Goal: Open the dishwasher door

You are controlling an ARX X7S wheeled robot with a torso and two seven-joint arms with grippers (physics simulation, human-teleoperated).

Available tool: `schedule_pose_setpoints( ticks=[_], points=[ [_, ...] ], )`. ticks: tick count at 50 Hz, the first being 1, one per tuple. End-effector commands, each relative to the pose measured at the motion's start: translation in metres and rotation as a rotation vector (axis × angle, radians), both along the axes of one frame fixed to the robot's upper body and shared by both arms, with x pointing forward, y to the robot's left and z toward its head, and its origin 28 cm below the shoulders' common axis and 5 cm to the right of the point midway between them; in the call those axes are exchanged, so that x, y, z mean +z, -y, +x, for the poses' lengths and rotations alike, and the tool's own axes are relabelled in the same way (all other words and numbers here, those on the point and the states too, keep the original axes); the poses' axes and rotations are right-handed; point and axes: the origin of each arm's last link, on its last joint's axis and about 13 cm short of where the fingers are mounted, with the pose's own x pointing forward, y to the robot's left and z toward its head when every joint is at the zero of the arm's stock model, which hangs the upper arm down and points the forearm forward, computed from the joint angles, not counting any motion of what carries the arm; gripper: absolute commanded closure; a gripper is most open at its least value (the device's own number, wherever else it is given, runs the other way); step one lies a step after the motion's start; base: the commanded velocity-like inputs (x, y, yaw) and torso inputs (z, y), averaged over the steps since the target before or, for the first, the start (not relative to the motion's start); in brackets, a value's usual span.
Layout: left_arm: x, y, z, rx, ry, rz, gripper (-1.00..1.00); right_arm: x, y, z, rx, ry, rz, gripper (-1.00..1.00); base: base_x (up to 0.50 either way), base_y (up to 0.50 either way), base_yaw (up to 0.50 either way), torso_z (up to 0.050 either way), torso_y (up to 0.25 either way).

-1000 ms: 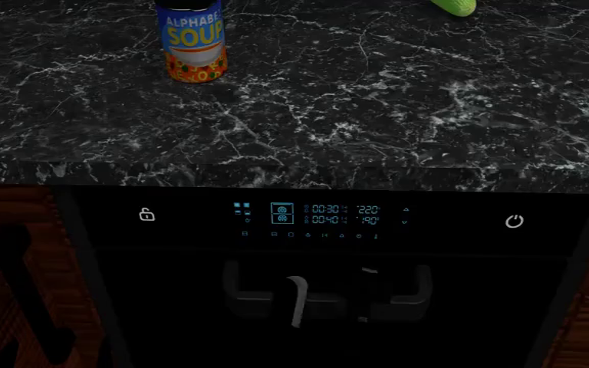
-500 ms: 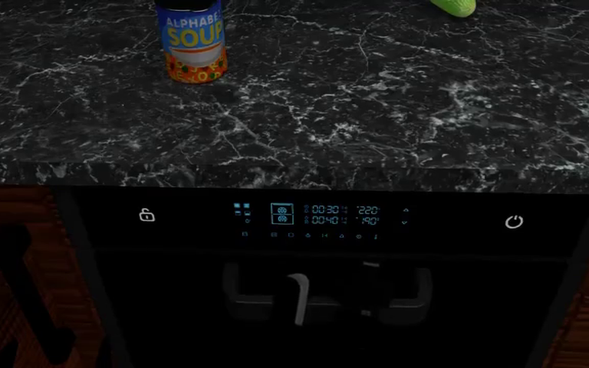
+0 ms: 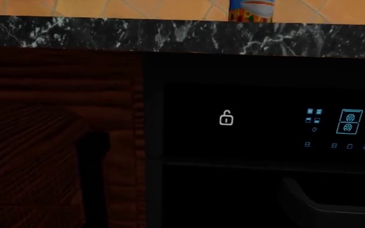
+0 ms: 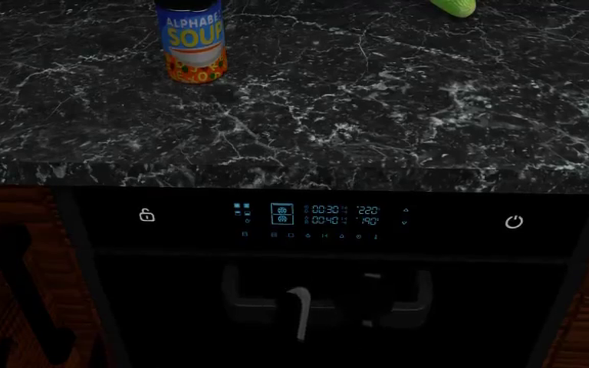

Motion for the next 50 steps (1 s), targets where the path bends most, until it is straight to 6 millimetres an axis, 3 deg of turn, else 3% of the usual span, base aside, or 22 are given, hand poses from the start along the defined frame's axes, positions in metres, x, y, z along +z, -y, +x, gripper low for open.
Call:
schedule_pose_setpoints(
  ticks=[1,24,50],
  points=[
    [0.004,-0.002,-0.001,0.010,0.013,-0.003,-1.00,-0.027,-0.025,-0.021,0.077,-0.125,0.061,1.00,0.00,0.00,0.00,0.000,0.000],
    [0.025,-0.007,-0.010,0.023,0.066,-0.018,-1.00,-0.068,-0.024,-0.060,0.106,-0.265,0.032,1.00,0.00,0.00,0.01,-0.003,0.000],
    [0.044,-0.010,-0.018,0.030,0.110,-0.029,-1.00,-0.048,0.000,-0.121,0.138,-0.559,0.035,1.00,0.00,0.00,0.00,-0.003,0.000]
  ],
)
